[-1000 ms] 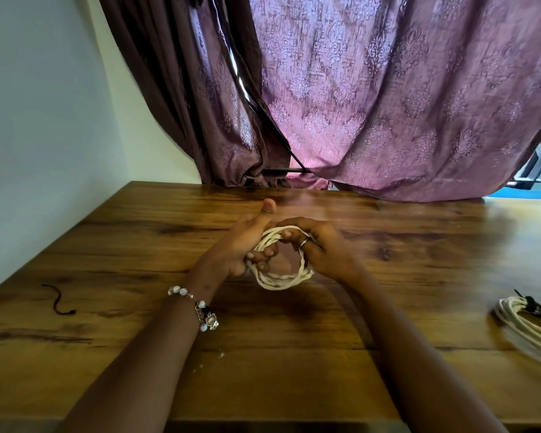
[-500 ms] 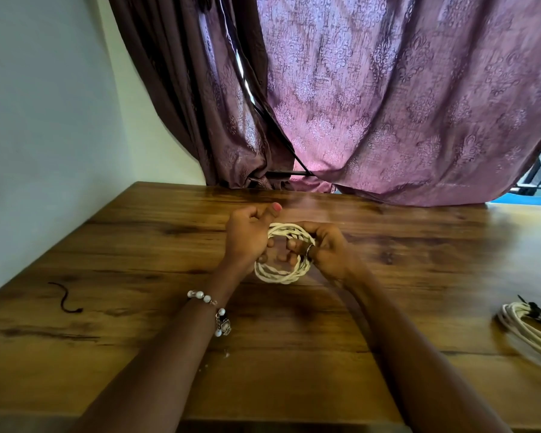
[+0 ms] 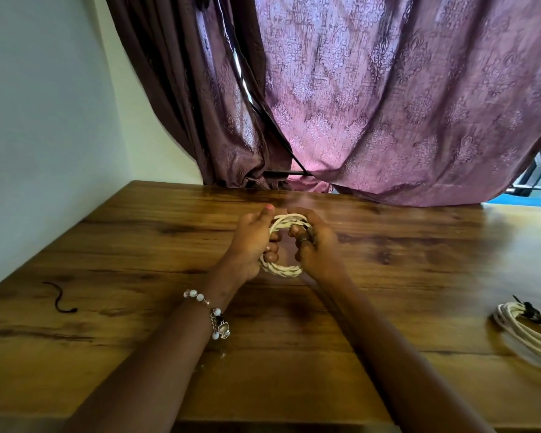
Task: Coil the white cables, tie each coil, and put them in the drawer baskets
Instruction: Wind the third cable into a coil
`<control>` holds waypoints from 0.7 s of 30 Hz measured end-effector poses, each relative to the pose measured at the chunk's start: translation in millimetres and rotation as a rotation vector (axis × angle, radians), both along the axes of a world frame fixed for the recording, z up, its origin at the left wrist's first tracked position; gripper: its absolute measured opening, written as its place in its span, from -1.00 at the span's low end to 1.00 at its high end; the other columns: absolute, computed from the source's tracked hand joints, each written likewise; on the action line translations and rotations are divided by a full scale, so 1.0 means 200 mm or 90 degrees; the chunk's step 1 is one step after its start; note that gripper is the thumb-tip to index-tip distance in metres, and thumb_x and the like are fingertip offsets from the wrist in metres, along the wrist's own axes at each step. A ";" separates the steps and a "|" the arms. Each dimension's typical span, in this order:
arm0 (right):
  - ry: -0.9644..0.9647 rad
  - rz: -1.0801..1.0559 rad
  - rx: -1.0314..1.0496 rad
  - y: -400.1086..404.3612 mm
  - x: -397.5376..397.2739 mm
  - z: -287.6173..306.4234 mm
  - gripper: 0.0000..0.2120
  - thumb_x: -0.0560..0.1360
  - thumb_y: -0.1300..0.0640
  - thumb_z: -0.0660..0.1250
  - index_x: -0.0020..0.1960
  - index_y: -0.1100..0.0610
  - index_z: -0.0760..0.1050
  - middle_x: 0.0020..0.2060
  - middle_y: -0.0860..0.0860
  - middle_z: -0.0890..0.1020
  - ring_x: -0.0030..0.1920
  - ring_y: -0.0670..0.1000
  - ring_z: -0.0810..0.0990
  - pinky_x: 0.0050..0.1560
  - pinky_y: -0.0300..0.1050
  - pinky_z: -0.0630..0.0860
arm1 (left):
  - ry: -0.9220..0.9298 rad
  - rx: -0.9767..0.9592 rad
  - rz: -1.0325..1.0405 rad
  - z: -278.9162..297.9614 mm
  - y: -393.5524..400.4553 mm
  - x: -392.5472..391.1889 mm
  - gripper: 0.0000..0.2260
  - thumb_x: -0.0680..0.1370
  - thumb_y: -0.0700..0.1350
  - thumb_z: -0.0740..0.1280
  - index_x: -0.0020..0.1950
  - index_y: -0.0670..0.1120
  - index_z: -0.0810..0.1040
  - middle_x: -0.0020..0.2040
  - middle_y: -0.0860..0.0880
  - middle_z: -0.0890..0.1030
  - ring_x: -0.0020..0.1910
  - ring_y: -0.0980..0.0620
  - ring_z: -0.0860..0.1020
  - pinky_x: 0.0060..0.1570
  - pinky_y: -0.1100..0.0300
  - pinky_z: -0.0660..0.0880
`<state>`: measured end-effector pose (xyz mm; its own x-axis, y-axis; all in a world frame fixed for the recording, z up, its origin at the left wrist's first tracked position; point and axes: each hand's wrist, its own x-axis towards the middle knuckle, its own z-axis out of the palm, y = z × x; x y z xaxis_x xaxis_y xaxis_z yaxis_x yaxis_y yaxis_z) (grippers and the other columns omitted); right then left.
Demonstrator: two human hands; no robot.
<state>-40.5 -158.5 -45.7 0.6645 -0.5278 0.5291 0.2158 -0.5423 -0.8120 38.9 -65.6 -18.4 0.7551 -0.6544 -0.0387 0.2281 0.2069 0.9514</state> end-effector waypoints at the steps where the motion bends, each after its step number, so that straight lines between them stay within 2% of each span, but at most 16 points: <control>1: 0.009 -0.011 -0.070 -0.02 0.00 -0.01 -0.50 0.41 0.54 0.12 0.22 0.13 0.45 -0.15 -0.17 0.56 -0.26 -0.29 0.52 -0.26 -0.36 0.42 | 0.000 -0.002 0.017 0.00 0.00 0.00 -0.72 0.64 -0.02 0.18 -0.24 -0.08 0.42 -0.52 -0.01 0.36 -0.67 0.15 0.20 -0.65 0.42 0.11; 2: 0.022 -0.023 -0.156 -0.04 0.00 -0.01 -0.53 0.43 0.47 0.21 0.30 0.17 0.41 -0.06 -0.13 0.57 -0.15 -0.26 0.54 -0.16 -0.26 0.47 | -0.008 -0.005 0.033 0.00 0.01 0.00 -0.76 0.63 -0.05 0.19 -0.21 -0.08 0.42 -0.53 -0.01 0.36 -0.68 0.16 0.20 -0.65 0.42 0.10; 4: 0.079 -0.039 -0.345 -0.08 -0.01 -0.02 -0.38 0.40 0.32 0.37 0.42 0.26 0.27 0.13 0.09 0.55 0.10 0.01 0.54 0.09 -0.05 0.47 | -0.046 -0.003 0.065 0.00 0.01 0.00 -0.85 0.61 -0.10 0.23 -0.14 -0.11 0.42 -0.52 -0.02 0.38 -0.69 0.15 0.25 -0.65 0.42 0.11; 5: 0.125 -0.059 -0.428 -0.08 -0.02 -0.02 -0.30 0.39 0.22 0.40 0.45 0.28 0.21 0.17 0.16 0.52 0.14 0.12 0.52 0.11 0.04 0.44 | -0.067 -0.001 0.078 0.00 0.01 0.00 -0.88 0.60 -0.12 0.25 -0.11 -0.12 0.42 -0.51 -0.04 0.40 -0.69 0.14 0.27 -0.65 0.41 0.12; 7: 0.152 -0.133 -0.544 -0.06 -0.02 0.00 -0.33 0.41 0.09 0.34 0.43 0.33 0.24 0.10 0.22 0.55 0.08 0.22 0.54 0.04 0.13 0.46 | -0.099 -0.002 0.086 -0.01 0.00 -0.01 -0.90 0.59 -0.14 0.27 -0.12 -0.12 0.45 -0.51 -0.04 0.42 -0.68 0.12 0.29 -0.65 0.39 0.14; 8: 0.134 -0.166 -0.576 -0.05 -0.02 0.02 -0.41 0.42 0.12 0.31 0.37 0.37 0.31 0.04 0.24 0.57 0.01 0.24 0.56 -0.03 0.13 0.51 | -0.115 -0.007 0.082 -0.02 0.00 -0.01 -0.88 0.58 -0.14 0.27 -0.15 -0.11 0.47 -0.52 -0.03 0.43 -0.67 0.11 0.30 -0.65 0.38 0.15; 10: 0.091 -0.180 -0.584 -0.03 -0.02 0.04 -0.56 0.40 0.31 0.32 0.26 0.42 0.41 -0.03 0.29 0.58 -0.09 0.27 0.59 -0.16 0.10 0.60 | -0.145 -0.022 0.060 -0.02 0.00 -0.02 -0.84 0.59 -0.13 0.26 -0.18 -0.12 0.49 -0.53 0.00 0.43 -0.65 0.10 0.29 -0.65 0.36 0.16; 12: 0.078 -0.138 -0.542 -0.02 -0.02 0.05 -0.59 0.35 0.40 0.26 0.20 0.43 0.45 -0.04 0.31 0.59 -0.14 0.28 0.60 -0.20 0.09 0.61 | -0.167 -0.038 0.032 -0.02 0.00 -0.03 -0.83 0.62 -0.11 0.23 -0.13 -0.16 0.47 -0.55 0.02 0.43 -0.65 0.11 0.29 -0.65 0.37 0.17; 14: 0.065 -0.089 -0.471 -0.03 -0.03 0.07 -0.53 0.36 0.25 0.08 0.18 0.40 0.48 -0.06 0.29 0.60 -0.18 0.24 0.61 -0.18 0.03 0.58 | -0.174 -0.045 0.006 -0.02 0.00 -0.04 -0.81 0.63 -0.10 0.19 -0.11 -0.17 0.44 -0.56 0.03 0.42 -0.67 0.13 0.28 -0.66 0.37 0.20; 16: 0.061 -0.060 -0.427 -0.07 -0.03 0.07 -0.45 0.30 0.15 0.02 0.17 0.34 0.50 -0.09 0.23 0.62 -0.14 0.21 0.61 -0.13 -0.03 0.53 | -0.179 -0.055 -0.026 -0.02 0.00 -0.04 -0.79 0.64 -0.08 0.18 -0.06 -0.22 0.45 -0.53 0.01 0.43 -0.67 0.13 0.29 -0.66 0.34 0.28; 18: 0.069 -0.064 -0.415 -0.10 -0.02 0.07 -0.46 0.29 0.16 0.01 0.15 0.29 0.52 -0.13 0.17 0.63 -0.13 0.16 0.59 -0.15 -0.09 0.51 | -0.202 -0.063 -0.063 -0.01 0.00 -0.04 -0.75 0.61 -0.08 0.23 0.05 -0.29 0.45 -0.49 -0.01 0.45 -0.64 0.13 0.32 -0.63 0.30 0.35; 21: 0.044 -0.071 -0.401 -0.11 -0.02 0.08 -0.55 0.29 0.30 0.06 0.09 0.28 0.54 -0.14 0.14 0.63 -0.16 0.09 0.58 -0.17 -0.23 0.42 | -0.247 -0.057 -0.076 0.00 0.01 -0.05 -0.81 0.57 -0.14 0.30 0.04 -0.27 0.44 -0.45 -0.03 0.47 -0.62 0.13 0.32 -0.61 0.30 0.32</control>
